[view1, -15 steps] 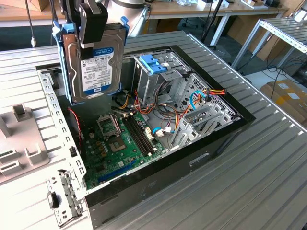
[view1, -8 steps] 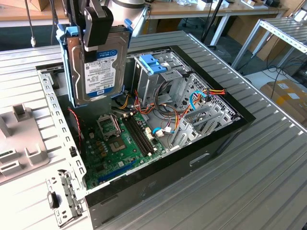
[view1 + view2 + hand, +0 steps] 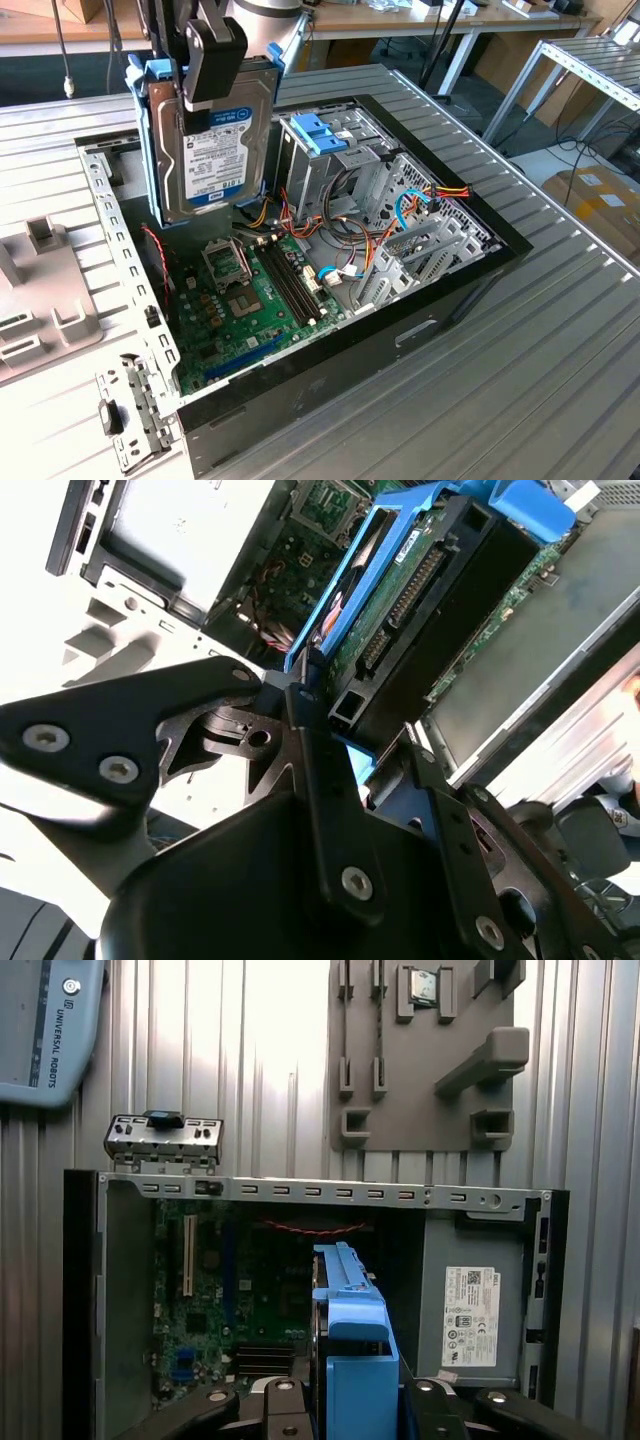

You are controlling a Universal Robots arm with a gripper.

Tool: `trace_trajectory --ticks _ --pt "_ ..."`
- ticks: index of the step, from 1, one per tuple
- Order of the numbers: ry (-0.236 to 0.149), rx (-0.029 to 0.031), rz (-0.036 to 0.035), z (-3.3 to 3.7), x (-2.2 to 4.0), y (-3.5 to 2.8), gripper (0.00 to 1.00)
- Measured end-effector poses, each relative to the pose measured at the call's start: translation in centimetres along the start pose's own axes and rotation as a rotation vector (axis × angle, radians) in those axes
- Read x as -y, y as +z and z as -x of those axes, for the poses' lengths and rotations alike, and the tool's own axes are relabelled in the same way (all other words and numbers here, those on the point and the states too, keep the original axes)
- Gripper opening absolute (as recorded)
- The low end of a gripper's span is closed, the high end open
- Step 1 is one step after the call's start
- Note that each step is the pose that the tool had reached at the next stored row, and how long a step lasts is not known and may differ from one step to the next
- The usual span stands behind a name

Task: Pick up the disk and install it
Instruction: 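Pick up the disk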

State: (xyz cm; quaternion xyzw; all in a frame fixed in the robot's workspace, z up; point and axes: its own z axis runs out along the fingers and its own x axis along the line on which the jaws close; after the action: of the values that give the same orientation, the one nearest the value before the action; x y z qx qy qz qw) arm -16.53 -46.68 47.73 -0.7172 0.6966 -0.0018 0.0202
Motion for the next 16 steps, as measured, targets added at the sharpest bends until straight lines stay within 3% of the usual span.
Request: trace_trajectory --ticks 16 --pt "0.0 -0.0006 0.0001 -0.72 0.91 0.13 0.37"
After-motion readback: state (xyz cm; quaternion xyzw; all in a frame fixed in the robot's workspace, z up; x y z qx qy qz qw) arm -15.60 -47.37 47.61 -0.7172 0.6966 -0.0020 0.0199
